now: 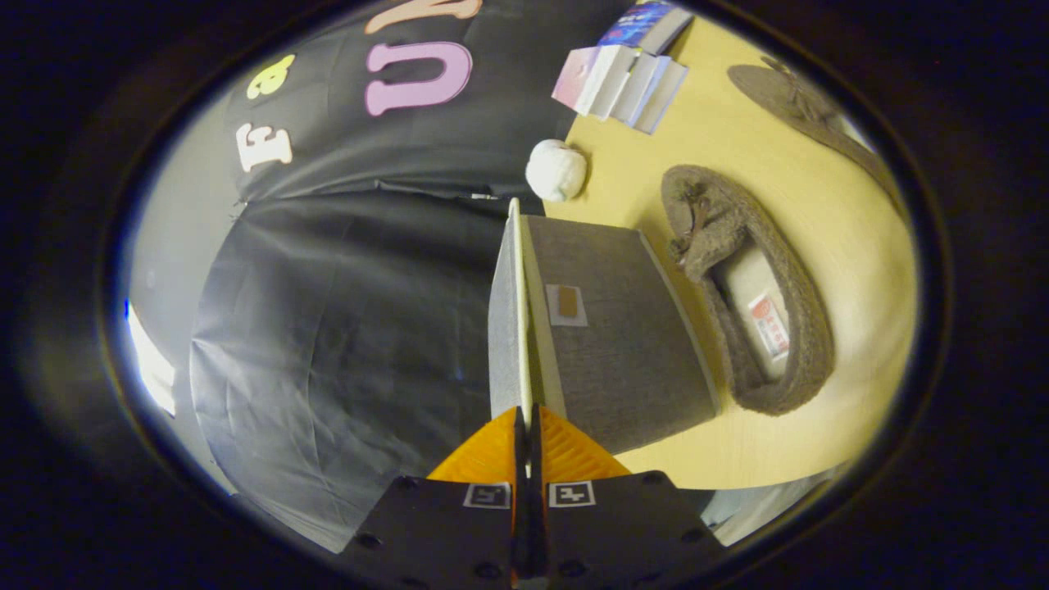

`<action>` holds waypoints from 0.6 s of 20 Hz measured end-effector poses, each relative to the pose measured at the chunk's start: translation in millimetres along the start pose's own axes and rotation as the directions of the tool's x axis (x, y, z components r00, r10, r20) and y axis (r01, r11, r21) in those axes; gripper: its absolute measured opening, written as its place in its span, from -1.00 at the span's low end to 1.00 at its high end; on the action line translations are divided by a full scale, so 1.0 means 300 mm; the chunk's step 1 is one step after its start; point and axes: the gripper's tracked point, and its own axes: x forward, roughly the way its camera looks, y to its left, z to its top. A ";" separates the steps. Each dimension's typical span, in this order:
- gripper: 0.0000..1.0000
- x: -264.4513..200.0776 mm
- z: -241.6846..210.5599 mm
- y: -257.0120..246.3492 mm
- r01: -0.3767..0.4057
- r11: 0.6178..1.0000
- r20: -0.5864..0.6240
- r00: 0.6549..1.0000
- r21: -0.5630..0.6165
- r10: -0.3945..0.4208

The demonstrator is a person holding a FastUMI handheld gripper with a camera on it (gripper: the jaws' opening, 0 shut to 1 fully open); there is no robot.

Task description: Open the storage box then place both shoes into the box .Put the left shoe in first, then the right shoe, with the right side of both shoes facing outward in a uniform manner.

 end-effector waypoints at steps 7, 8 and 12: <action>-0.93 -0.002 -0.033 0.250 -0.042 0.985 0.009 0.999 -0.170 0.044; -0.93 0.008 -0.049 0.294 -0.052 0.979 0.005 0.999 -0.198 0.054; -0.93 0.085 -0.127 0.435 -0.052 0.943 -0.045 0.998 -0.328 0.039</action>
